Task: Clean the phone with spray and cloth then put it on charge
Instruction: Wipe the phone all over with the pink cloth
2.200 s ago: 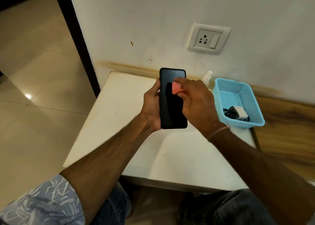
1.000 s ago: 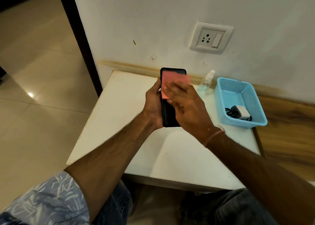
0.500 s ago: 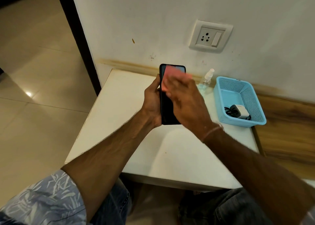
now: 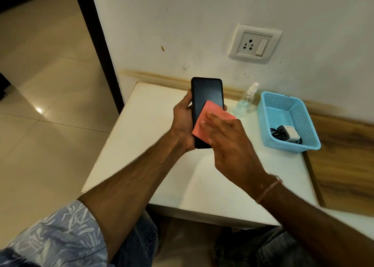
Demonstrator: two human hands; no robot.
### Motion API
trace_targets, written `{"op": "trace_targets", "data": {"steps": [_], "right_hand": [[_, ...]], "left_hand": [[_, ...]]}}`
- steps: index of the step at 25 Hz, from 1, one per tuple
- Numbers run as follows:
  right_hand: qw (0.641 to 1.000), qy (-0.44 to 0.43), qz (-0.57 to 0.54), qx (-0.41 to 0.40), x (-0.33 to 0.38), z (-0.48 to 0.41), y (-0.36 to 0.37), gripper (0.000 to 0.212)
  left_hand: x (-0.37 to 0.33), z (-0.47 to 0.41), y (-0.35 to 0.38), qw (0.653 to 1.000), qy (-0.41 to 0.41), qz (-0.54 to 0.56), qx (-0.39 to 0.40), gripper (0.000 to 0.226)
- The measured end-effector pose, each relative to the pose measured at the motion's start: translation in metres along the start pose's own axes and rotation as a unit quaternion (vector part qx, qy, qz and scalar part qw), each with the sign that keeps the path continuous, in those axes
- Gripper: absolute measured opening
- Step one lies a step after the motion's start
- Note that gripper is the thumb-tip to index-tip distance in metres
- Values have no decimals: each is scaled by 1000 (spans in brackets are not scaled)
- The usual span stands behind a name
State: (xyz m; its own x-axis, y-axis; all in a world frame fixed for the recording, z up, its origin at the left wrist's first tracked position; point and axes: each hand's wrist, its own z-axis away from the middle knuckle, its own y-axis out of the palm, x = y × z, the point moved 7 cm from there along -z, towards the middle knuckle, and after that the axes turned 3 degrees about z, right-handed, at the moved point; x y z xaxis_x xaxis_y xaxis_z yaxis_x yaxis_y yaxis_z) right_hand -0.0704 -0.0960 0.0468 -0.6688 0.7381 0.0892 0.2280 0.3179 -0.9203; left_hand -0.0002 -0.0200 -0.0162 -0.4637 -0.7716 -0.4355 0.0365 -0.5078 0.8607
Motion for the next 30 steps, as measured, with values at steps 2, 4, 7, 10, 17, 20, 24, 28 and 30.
{"op": "trace_targets", "data": {"steps": [2, 4, 7, 10, 17, 20, 24, 28, 30], "right_hand": [[999, 31, -5, 18, -13, -7, -6, 46], [997, 78, -19, 2, -29, -29, -17, 41], [991, 121, 1, -49, -46, -69, -28, 34], [988, 116, 85, -53, -42, -80, -24, 23], [992, -29, 123, -15, -10, 7, -14, 37], [985, -73, 158, 0, -11, 24, -13, 40], [975, -8, 220, 0, -30, -27, -19, 37], [963, 102, 249, 7, -45, -77, -18, 39], [967, 96, 237, -20, -36, -71, -19, 37]], "left_hand": [[6, -2, -1, 1000, -8, -8, -4, 72], [10, -4, 0, 1000, -9, -22, 1, 66], [10, -6, -2, 1000, -8, -22, 5, 62], [10, -4, -1, 1000, -14, -13, 9, 60], [7, 1, 3, 1000, -21, -19, 9, 75], [9, -2, 7, 1000, -14, -3, 15, 76], [10, -4, 1, 999, -27, -32, -9, 71], [7, -4, -1, 999, -3, -27, -29, 58], [3, -1, 1, 999, -5, -25, -25, 60]]}}
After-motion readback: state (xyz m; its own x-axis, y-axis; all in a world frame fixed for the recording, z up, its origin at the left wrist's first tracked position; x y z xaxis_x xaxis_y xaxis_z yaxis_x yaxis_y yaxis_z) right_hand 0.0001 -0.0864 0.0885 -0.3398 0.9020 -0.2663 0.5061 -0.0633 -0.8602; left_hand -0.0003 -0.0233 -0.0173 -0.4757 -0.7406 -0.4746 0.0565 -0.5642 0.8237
